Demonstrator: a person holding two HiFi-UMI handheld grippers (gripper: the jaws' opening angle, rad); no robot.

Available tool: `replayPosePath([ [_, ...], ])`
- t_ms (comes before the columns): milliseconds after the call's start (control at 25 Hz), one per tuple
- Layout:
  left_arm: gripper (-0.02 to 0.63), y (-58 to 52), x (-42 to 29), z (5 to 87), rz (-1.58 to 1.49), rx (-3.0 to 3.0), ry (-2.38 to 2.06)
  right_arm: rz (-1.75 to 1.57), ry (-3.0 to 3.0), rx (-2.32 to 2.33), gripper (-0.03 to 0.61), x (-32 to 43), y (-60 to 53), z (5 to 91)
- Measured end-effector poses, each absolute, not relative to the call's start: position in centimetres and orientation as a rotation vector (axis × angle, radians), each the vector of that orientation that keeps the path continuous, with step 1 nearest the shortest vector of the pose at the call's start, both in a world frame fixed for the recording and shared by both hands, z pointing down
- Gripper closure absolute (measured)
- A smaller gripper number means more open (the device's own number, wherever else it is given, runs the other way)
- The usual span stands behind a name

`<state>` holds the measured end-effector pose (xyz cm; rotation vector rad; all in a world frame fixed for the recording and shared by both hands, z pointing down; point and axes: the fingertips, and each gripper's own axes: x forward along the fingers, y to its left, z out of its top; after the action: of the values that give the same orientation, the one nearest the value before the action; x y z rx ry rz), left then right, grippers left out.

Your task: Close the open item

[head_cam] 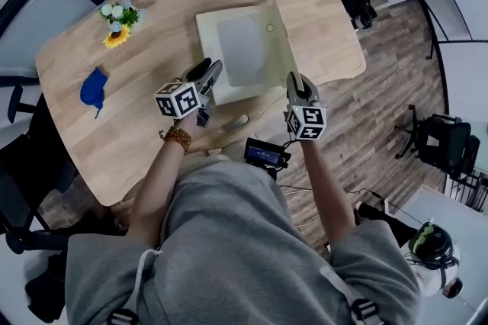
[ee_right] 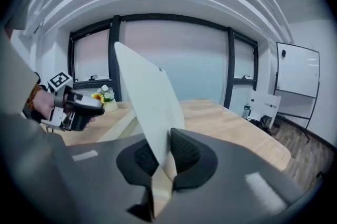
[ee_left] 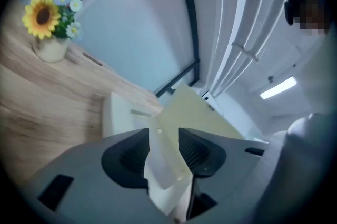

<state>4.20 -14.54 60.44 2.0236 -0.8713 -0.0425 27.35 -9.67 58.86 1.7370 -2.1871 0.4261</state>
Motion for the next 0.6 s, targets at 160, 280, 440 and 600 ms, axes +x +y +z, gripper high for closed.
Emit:
replayPosePath([
  [160,0.445,-12.6,1.2,66.4,0.197,1.980,-0.968,0.542,-2.239,1.704,0.546,27.9,-10.0,58.6],
  [280,0.440,-11.3,1.6,68.5,0.268,1.936,-0.950,0.741,-2.293,1.741,0.541,28.6,-10.6,58.5],
  [440,0.442,-10.8,1.6,70.7,0.339,1.892,-0.982,0.958,-2.308,1.853,0.540,30.7,-11.4,58.8],
  [600,0.440,-12.8,0.6,71.5,0.369,1.879,-1.028,1.006,-2.346,1.882,0.540,31.0,-12.5,58.9],
])
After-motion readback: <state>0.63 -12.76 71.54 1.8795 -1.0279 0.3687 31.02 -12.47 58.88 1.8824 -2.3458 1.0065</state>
